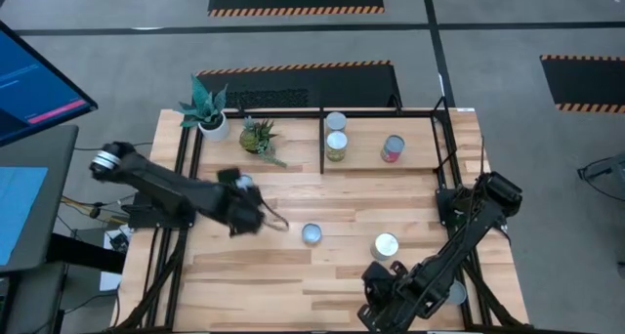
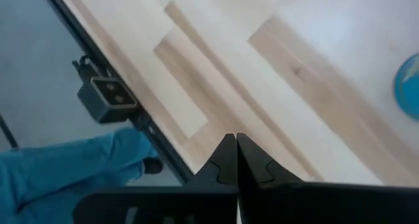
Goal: Pick and place cans onto a shelf
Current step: Prepare the canned goods to the center of the table
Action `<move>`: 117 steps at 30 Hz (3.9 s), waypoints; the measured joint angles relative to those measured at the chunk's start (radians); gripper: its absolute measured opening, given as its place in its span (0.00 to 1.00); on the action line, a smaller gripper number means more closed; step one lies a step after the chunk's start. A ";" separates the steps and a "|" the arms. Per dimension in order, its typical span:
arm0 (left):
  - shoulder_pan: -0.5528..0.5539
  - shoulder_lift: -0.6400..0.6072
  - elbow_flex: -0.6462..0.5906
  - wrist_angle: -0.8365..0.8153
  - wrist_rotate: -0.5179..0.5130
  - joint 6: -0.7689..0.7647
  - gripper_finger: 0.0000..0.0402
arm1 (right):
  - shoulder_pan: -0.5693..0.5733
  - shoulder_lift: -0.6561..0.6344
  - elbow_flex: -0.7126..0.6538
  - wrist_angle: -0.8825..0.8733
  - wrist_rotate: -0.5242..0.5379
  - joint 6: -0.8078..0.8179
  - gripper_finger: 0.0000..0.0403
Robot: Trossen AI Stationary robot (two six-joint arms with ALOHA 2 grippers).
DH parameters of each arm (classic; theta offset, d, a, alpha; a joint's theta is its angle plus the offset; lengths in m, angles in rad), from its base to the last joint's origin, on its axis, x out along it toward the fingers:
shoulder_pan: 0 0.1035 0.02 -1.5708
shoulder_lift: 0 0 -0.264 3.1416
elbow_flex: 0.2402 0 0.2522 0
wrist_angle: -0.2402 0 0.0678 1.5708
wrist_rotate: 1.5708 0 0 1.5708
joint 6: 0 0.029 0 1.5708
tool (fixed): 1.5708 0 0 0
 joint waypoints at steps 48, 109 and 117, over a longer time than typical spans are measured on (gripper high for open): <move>0.009 -0.033 -0.177 0.343 0.396 -0.282 0.00 | -0.016 -0.002 0.001 -0.162 -0.181 0.223 0.01; 0.087 -0.034 -0.177 0.585 0.305 -0.160 0.00 | 0.098 0.013 -0.386 -0.186 -0.887 0.199 0.01; 0.088 -0.034 -0.176 0.585 0.307 -0.160 0.00 | -0.090 0.020 -0.372 -0.259 -0.468 0.166 0.02</move>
